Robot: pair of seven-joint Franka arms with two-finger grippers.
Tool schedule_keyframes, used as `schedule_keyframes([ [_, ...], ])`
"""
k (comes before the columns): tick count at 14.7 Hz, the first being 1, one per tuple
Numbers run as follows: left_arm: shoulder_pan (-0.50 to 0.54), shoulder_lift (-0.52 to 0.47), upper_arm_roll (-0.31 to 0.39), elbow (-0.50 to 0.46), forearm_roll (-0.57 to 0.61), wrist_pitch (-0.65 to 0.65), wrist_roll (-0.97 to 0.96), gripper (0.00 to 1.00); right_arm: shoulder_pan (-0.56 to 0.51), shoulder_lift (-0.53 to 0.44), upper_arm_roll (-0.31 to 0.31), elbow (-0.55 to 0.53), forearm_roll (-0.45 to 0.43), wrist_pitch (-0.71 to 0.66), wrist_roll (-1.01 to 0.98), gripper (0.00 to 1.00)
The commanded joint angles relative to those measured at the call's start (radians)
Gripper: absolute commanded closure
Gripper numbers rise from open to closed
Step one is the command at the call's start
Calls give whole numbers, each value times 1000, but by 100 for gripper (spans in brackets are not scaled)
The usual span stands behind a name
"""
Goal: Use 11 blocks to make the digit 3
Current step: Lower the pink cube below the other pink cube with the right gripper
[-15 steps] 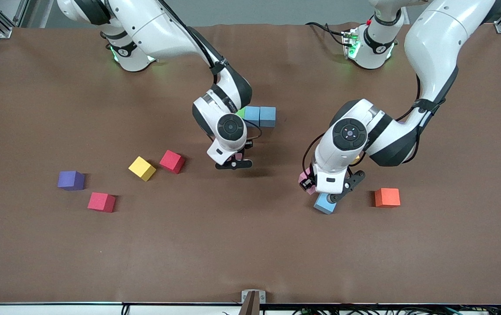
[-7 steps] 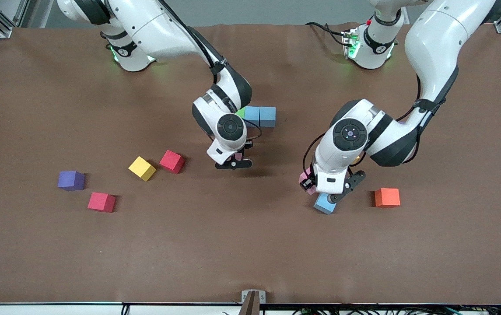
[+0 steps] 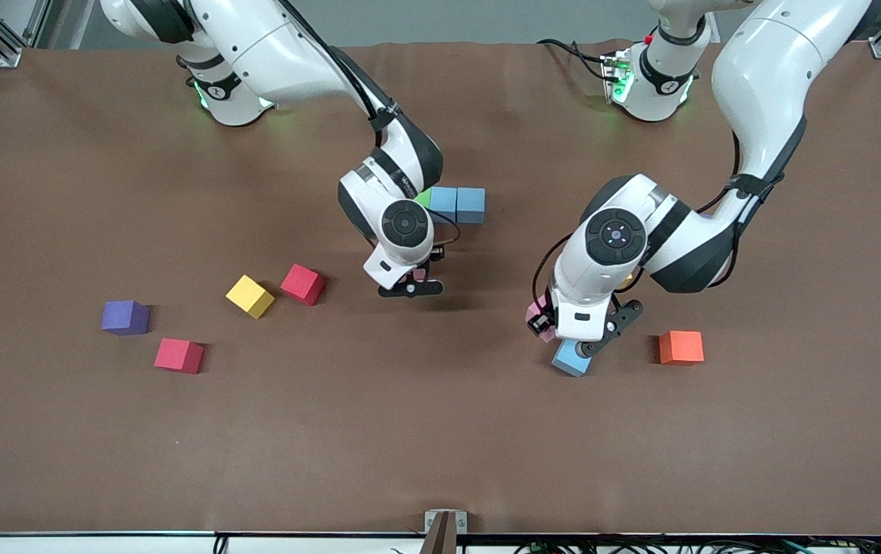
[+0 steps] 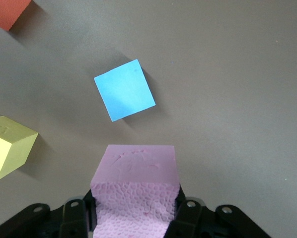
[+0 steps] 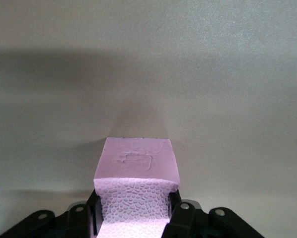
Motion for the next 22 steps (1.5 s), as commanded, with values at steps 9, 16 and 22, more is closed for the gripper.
schedule_keyframes([
  [9, 9, -28, -7, -8, -3, -22, -11, 81, 10, -14, -2, -39, 23, 11, 53, 0],
  [16, 9, -28, -7, -8, -1, -22, -11, 81, -29, -106, -4, -7, 57, -45, 42, 0],
  [22, 9, -28, -7, -8, -3, -22, -12, 81, -169, -170, -63, 48, 41, -216, 45, 0],
])
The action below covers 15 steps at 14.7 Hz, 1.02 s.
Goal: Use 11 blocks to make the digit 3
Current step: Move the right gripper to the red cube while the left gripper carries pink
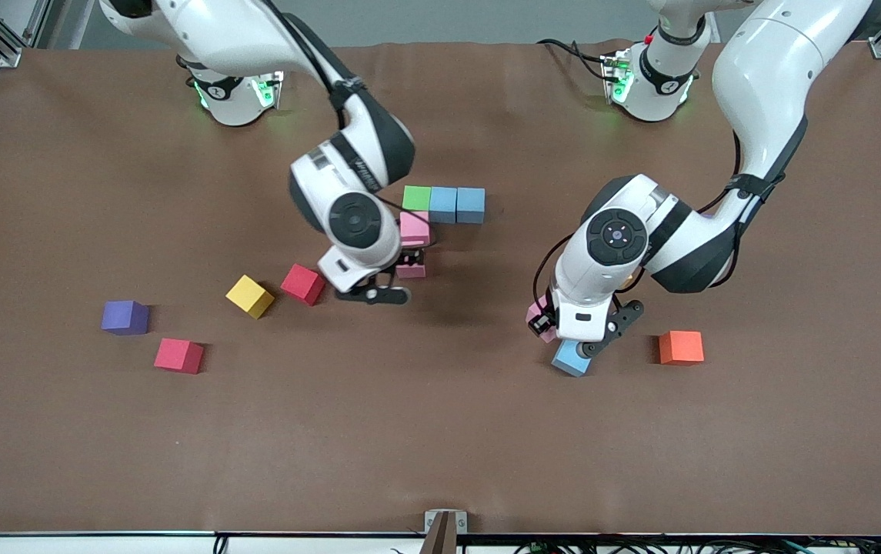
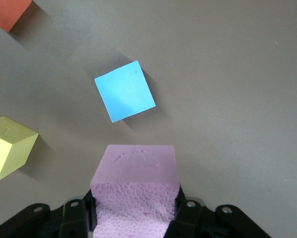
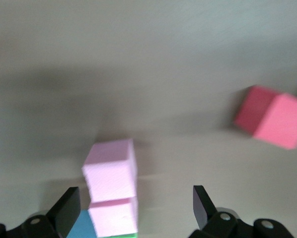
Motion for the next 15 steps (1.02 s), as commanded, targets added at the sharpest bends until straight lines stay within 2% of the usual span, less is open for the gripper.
schedule_keyframes([
  [1, 7, -29, -7, -9, -3, -22, -12, 81, -102, -20, -9, -24, 4, -6, 4, 0],
  [5, 7, -29, -7, -9, -3, -22, -12, 81, -225, -20, -7, -87, 1, 41, 4, 0],
  [10, 5, -26, -7, -10, -4, -22, -40, 82, -251, -96, 5, -351, 2, 279, 4, 0],
  [15, -14, -24, -28, -84, -1, -13, -360, 81, -253, -127, 11, -492, 2, 385, 9, 0],
])
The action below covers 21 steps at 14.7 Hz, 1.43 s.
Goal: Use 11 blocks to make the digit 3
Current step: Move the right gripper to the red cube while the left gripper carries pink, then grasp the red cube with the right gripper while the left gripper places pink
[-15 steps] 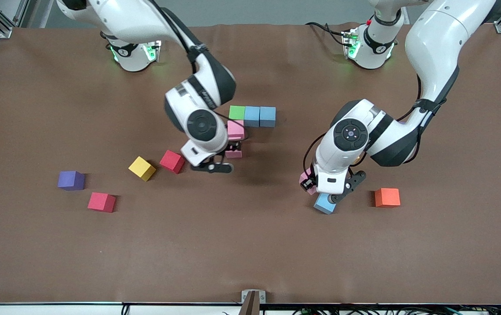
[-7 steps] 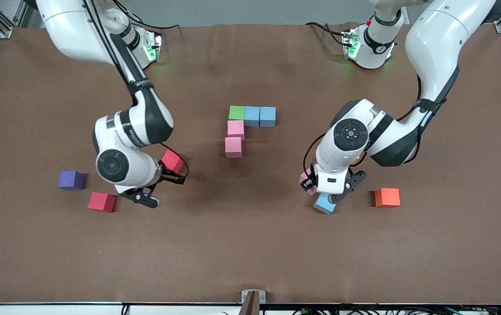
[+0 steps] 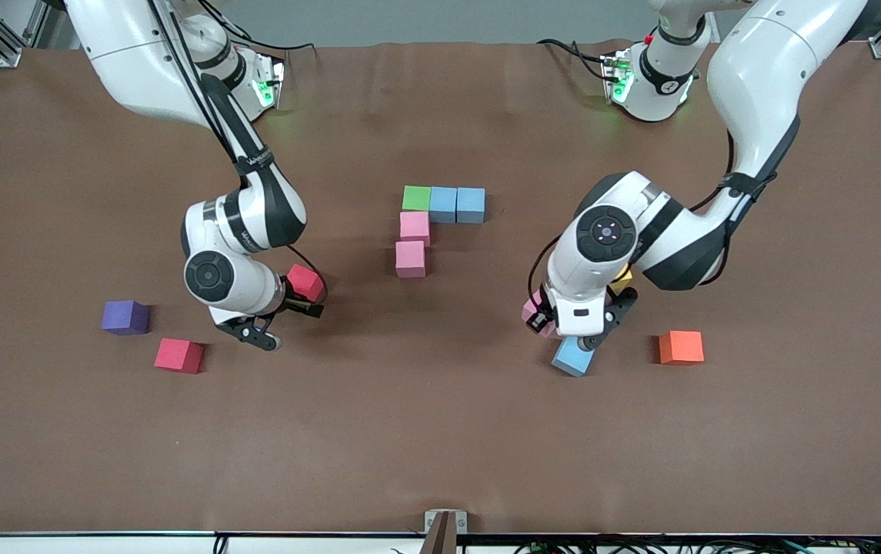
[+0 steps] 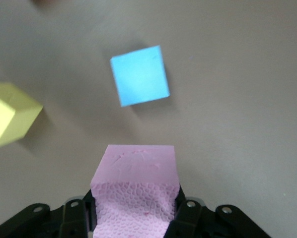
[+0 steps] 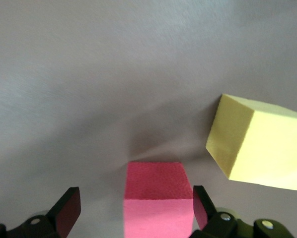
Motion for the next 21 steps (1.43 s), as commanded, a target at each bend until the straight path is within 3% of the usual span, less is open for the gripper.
schedule_keyframes([
  [1, 2, -24, -30, -74, -1, 4, -193, 81, -7, -71, 11, -100, 4, 28, 12, 0],
  [3, 1, -19, -54, -98, -1, 30, -342, 81, -7, -73, 11, -109, 4, 23, 13, 0],
  [6, -41, -10, -55, -147, 13, 168, -643, 81, -6, -74, 11, -129, 4, 22, 18, 0],
  [10, -111, 16, -41, -147, 17, 208, -916, 81, 0, -66, 12, -140, 9, 28, 19, 0],
  [16, -285, 53, 85, -147, 114, 271, -1194, 81, 8, -60, 14, -137, 12, 32, 19, 3],
  [21, -322, 87, 90, -149, 125, 337, -1242, 81, 7, -47, 14, -129, 12, 34, 18, 15],
])
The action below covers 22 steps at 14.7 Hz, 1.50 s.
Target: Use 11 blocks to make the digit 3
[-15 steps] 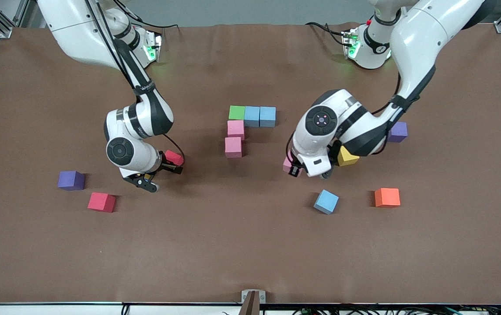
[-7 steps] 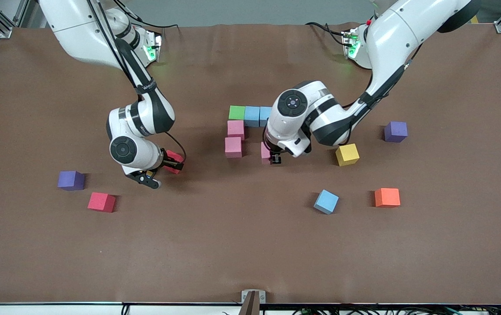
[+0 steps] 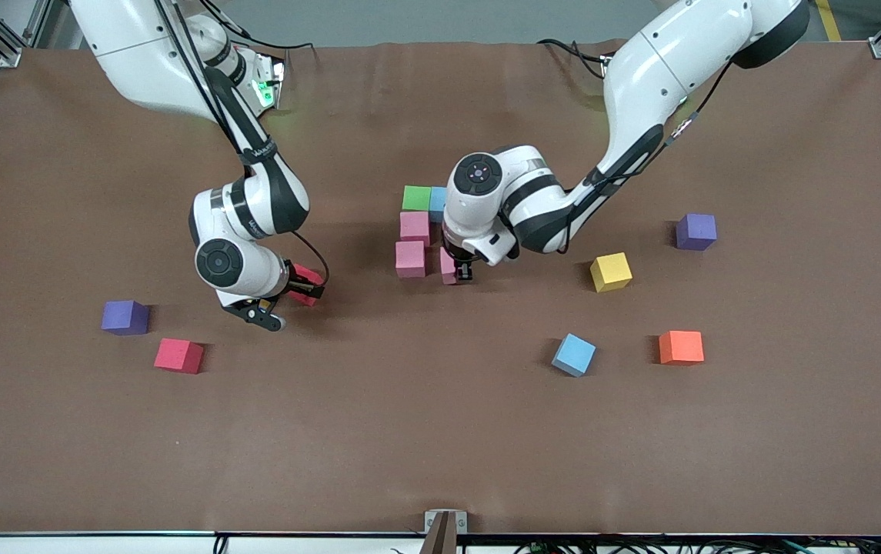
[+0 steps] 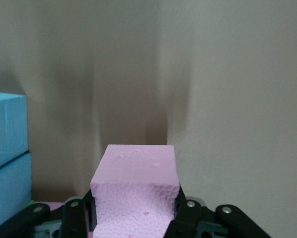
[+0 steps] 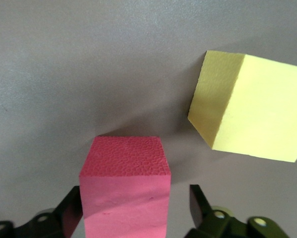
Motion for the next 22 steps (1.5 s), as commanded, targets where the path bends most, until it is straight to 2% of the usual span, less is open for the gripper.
schedule_keyframes([
  [1, -11, 6, 4, -3, 54, 34, -160, 81, 1, -13, 4, -26, 13, 19, 13, 18],
  [6, -20, 31, 4, 1, 106, 65, -162, 81, 6, 1, 4, -11, 13, 19, 13, 30],
  [8, -28, 32, 4, 1, 106, 65, -168, 81, 6, 4, 4, -5, 13, 17, 12, 37],
  [10, -29, 37, 4, -1, 106, 66, -180, 81, 6, 4, 4, -2, 11, 19, 3, 49],
  [12, -34, 38, 4, -1, 106, 66, -182, 81, 6, 12, 4, 14, 11, 17, 1, 55],
  [20, -42, 43, 4, -10, 106, 66, -199, 81, 11, 30, 3, 168, 5, -1, -16, 56],
  [22, -43, 43, 3, -12, 106, 66, -199, 81, 29, 71, 3, 262, -8, -58, -81, 56],
])
